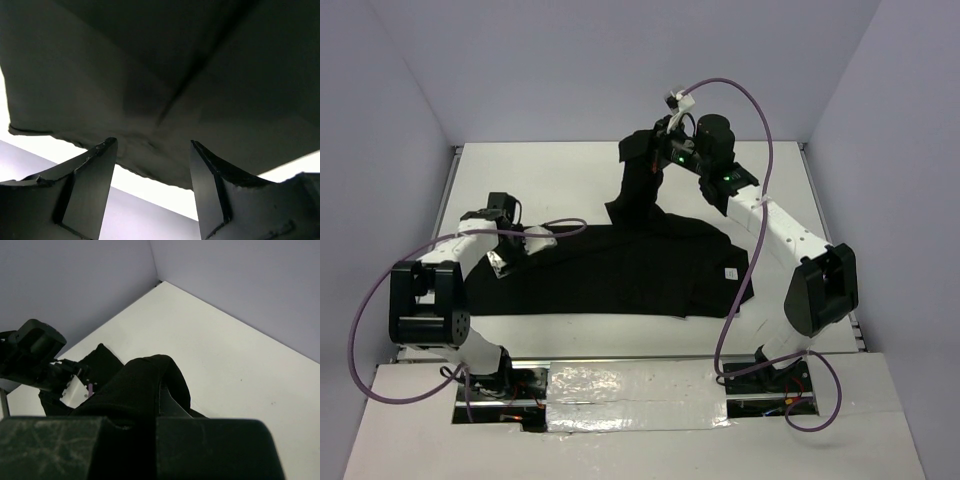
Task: Fold and stack the long sleeve shirts
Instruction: Fold the shirt
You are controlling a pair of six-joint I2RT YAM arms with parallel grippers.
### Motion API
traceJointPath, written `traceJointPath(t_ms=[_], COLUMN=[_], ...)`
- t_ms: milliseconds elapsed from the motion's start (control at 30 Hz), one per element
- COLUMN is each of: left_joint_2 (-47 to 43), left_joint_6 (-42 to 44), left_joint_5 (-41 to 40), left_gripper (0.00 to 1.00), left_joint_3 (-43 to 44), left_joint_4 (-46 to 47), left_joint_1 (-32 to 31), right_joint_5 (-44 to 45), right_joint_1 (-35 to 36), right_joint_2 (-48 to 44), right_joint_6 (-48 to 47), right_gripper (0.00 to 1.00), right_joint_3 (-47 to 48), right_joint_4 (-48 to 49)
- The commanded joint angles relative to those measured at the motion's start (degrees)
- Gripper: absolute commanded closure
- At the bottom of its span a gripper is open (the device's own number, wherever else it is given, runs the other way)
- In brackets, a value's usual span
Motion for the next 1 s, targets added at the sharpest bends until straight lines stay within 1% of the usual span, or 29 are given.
traceJointPath(t_ms=[0,200,267,333,400,467,533,567,667,700,767,833,867,900,933,967], left_joint_2=[1.2,2.8,3.8,4.9,6.1,6.4,5.6,5.0,2.8,1.7,1.8,3.8,4.6,5.7,5.9,6.0], left_joint_6=[-1.1,-2.4,-4.0,-5.8,-6.8,-6.5,-5.0,-4.3,-1.3,-0.8,-1.0,-3.4,-4.0,-4.6,-4.7,-4.6], left_joint_5=[1.8,2.1,2.0,0.6,0.6,2.1,2.6,2.8,4.0,3.6,1.6,1.1,1.5,1.7,1.9,2.0], left_gripper=[0.29,0.31,0.36,0.46,0.53,0.53,0.5,0.48,0.4,0.37,0.37,0.48,0.54,0.66,0.71,0.8], left_joint_3=[2.3,-0.7,-0.2,0.6,1.9,2.4,0.4,-0.3,-2.9,-4.3,-4.9,-3.1,-2.0,-0.5,-0.1,0.2], left_joint_4=[2.0,5.6,6.3,7.7,6.1,4.4,4.2,4.1,3.4,4.1,7.0,7.3,6.0,5.4,4.8,4.4], left_joint_1=[-0.1,-0.3,-0.3,-0.3,-0.3,-0.3,-0.3,-1.8,-2.2,-2.4,-2.7,-2.6,-2.7,-2.7,-2.7,-2.6], right_joint_5=[0.3,0.8,0.7,0.7,0.6,0.8,1.2,1.4,1.7,1.7,1.5,1.5,1.5,1.5,1.7,2.1], right_joint_1=[0.0,-0.1,-0.1,-0.1,-0.1,-0.1,0.0,-0.1,-0.1,-0.1,-0.1,-0.1,-0.1,-0.1,-0.1,-0.2], right_joint_2=[-3.7,-4.1,-4.1,-4.0,-4.1,-4.1,-4.2,-4.3,-4.5,-4.3,-4.2,-3.9,-3.9,-4.0,-4.1,-4.2], right_joint_6=[0.5,0.3,0.2,0.2,0.0,-0.3,-0.6,-0.8,-1.1,-1.1,-1.2,-1.2,-1.3,-1.5,-1.7,-2.1], right_gripper=[1.0,1.0,1.0,1.0,1.0,1.0,1.0,1.0,1.0,1.0,1.0,1.0,1.0,1.0,1.0,1.0], right_joint_3=[-0.8,-1.1,-0.9,-0.8,-0.7,-0.7,-0.9,-1.0,-1.2,-1.2,-1.1,-0.6,-0.5,-0.3,-0.3,-0.4], right_joint_4=[0.0,-1.2,-1.6,-1.8,-2.2,-2.8,-3.0,-3.2,-3.3,-3.3,-3.5,-4.0,-4.3,-4.5,-4.7,-5.1])
